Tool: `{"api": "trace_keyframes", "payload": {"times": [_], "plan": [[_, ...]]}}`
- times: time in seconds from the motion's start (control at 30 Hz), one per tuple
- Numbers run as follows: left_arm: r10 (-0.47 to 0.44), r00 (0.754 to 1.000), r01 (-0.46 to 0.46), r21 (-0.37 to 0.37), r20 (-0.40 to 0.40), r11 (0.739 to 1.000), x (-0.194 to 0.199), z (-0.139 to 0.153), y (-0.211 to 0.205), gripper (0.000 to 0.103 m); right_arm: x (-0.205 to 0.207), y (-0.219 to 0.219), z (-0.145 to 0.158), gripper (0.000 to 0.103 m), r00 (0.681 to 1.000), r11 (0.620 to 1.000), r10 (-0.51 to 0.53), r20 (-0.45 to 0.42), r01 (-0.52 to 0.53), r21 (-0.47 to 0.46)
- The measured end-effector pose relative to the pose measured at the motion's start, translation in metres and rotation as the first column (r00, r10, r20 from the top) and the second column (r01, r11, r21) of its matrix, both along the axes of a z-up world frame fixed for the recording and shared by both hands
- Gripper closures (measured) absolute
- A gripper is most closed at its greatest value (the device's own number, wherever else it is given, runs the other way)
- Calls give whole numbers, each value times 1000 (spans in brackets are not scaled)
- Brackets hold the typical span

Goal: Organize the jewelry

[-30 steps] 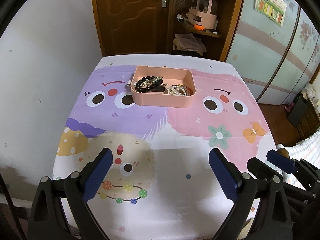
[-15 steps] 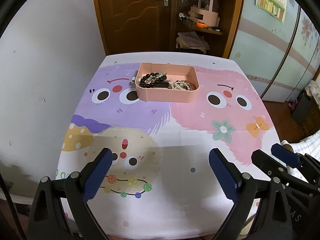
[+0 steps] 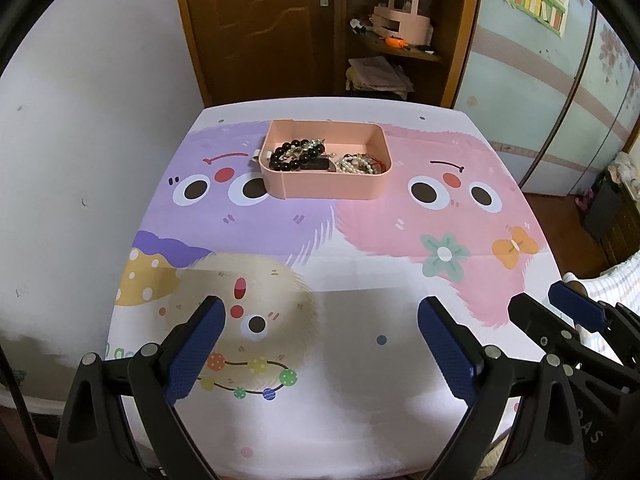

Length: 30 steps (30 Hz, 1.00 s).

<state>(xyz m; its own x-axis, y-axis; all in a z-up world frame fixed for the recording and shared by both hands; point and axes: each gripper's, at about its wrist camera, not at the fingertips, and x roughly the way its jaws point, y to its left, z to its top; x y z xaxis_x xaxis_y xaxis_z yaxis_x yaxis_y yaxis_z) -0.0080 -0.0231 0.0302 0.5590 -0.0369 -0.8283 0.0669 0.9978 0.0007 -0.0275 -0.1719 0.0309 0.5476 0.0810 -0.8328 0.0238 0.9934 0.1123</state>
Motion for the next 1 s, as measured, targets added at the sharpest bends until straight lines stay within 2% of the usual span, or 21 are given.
{"api": "trace_keyframes", "payload": {"times": [0.87, 1.0], "plan": [[12, 999, -12, 1, -51, 1000, 3, -16, -4, 7, 3, -9, -15, 53, 999, 1000, -12, -41, 13, 23], [11, 997, -12, -9, -77, 1000, 6, -23, -1, 7, 5, -8, -19, 53, 999, 1000, -12, -47, 13, 15]]}}
